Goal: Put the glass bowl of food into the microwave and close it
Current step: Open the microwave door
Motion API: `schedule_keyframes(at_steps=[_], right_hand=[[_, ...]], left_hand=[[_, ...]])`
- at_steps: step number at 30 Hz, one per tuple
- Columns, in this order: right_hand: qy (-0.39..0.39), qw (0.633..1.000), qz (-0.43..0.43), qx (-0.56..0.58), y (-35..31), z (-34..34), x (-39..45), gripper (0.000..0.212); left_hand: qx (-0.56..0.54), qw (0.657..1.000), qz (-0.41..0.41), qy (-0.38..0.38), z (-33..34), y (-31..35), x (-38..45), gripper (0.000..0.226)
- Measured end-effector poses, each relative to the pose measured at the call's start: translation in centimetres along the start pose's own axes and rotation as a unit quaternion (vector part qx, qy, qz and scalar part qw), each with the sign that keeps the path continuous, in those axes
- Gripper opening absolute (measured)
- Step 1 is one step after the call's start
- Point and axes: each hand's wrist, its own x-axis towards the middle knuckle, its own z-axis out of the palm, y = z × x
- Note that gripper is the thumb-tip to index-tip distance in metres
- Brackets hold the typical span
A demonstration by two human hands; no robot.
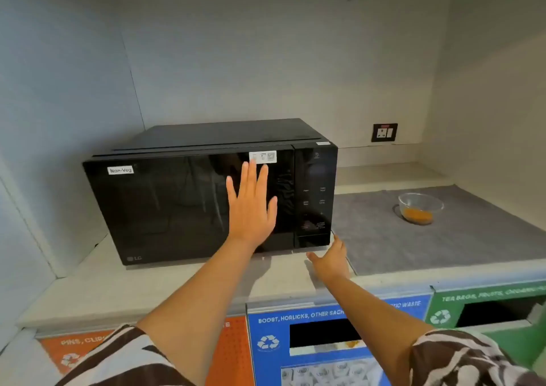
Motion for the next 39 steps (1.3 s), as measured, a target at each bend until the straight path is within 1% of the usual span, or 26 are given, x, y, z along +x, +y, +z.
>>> schedule_keyframes(at_steps=[3,6,8,10,12,16,19,23,25,28,30,33,35,39], right_hand=[[-0.018,0.997,-0.023,0.069,0.7,0.1,2.2,0.090],[-0.036,0.990,-0.042,0.126,1.2,1.4,4.0,0.083],[-0.036,0.989,-0.053,0.135,1.6,2.0,4.6,0.080],[-0.033,0.990,-0.056,0.125,1.9,2.6,5.3,0.082],[-0.021,0.992,-0.056,0.108,2.1,2.9,5.5,0.082],[0.005,0.995,-0.059,0.080,2.6,3.4,5.8,0.077],[0.028,0.997,-0.055,0.047,2.8,3.8,6.0,0.075],[0.048,0.997,-0.046,0.036,2.6,3.9,6.2,0.068],[0.053,0.997,-0.053,0.034,2.4,3.9,6.2,0.068],[0.055,0.996,-0.059,0.036,2.5,3.9,6.3,0.069],[0.054,0.996,-0.064,0.039,2.5,3.8,6.1,0.070],[0.052,0.995,-0.067,0.052,2.4,3.6,5.9,0.072],[0.049,0.995,-0.069,0.056,2.2,3.4,5.6,0.073],[0.037,0.994,-0.073,0.066,1.8,3.1,5.2,0.076]], left_hand=[[-0.008,0.999,-0.019,0.045,-0.4,1.0,2.6,0.060],[-0.017,0.996,-0.041,0.076,-1.1,0.6,4.2,0.058],[-0.011,0.992,-0.059,0.109,-1.5,0.0,4.8,0.057],[0.001,0.987,-0.086,0.139,-1.9,-0.7,5.4,0.054],[0.003,0.982,-0.110,0.155,-2.4,-1.1,5.7,0.051],[0.006,0.979,-0.150,0.141,-2.3,-1.3,6.0,0.051],[0.011,0.980,-0.155,0.127,-2.0,-1.3,6.0,0.052],[0.005,0.979,-0.157,0.133,-2.1,-1.4,6.0,0.053],[-0.001,0.977,-0.156,0.142,-2.4,-1.4,6.0,0.052],[-0.024,0.971,-0.151,0.185,-3.1,-1.2,5.4,0.049],[-0.033,0.969,-0.149,0.196,-3.7,-1.2,4.9,0.047],[-0.039,0.975,-0.148,0.158,-4.4,-1.3,4.7,0.046],[-0.036,0.979,-0.149,0.133,-5.0,-1.3,4.8,0.041],[-0.039,0.981,-0.142,0.125,-4.9,-1.5,4.9,0.035]])
